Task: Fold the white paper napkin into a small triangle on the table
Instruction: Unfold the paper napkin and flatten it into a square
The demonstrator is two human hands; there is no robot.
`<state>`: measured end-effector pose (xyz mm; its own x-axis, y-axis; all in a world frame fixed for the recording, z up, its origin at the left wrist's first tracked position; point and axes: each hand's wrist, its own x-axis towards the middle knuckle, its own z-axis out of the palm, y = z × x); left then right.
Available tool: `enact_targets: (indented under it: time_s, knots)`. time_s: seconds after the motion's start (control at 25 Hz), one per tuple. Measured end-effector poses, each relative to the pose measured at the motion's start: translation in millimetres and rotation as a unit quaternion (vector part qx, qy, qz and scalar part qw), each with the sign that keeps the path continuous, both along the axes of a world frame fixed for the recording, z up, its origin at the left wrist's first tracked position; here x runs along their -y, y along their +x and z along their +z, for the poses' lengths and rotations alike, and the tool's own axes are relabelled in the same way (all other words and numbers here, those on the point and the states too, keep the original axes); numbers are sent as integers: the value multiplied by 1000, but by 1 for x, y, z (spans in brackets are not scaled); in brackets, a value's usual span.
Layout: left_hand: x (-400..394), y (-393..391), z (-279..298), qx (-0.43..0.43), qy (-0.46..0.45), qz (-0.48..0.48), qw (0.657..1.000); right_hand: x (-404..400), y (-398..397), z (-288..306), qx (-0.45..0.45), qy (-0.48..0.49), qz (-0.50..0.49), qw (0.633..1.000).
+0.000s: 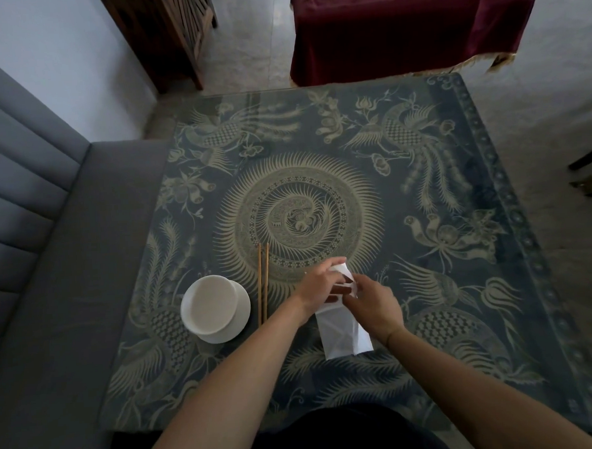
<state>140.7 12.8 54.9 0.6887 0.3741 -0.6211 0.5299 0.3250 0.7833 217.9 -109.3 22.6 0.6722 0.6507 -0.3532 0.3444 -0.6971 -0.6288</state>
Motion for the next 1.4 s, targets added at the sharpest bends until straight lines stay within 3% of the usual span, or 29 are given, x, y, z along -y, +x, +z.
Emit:
enact_targets:
  time_s: [0.12,0.2,0.28,0.36,0.48,0.72,1.0,1.08,1.2,1.4]
  knots:
    - [2,-6,-8,22,53,15,998,-1,12,5,-7,-26,-48,998]
    - [3,-19,-14,17,183,-9,983,2,23,5,-21,-31,-73,997]
    - [5,-37,-24,-14,384,-136,913,8,35,2,-24,-39,-85,995]
    - [11,-52,-36,-31,484,-273,831,16,46,-1,-18,-40,-88,995]
    - [21,-68,-52,-81,519,-367,767,26,58,-7,-13,-49,-97,994]
    - [20,-82,-62,-86,585,-392,705,38,64,-15,6,-81,-75,994]
    - [14,-100,-60,-90,604,-372,699,39,38,-22,66,-95,-41,992]
    - [12,-104,-58,-91,612,-363,697,39,30,-22,145,-84,-21,986]
    - [14,-94,-56,-64,629,-314,708,36,17,-21,278,-50,107,953]
    - [39,-54,-70,-71,594,-313,737,30,-9,-39,260,-98,282,918]
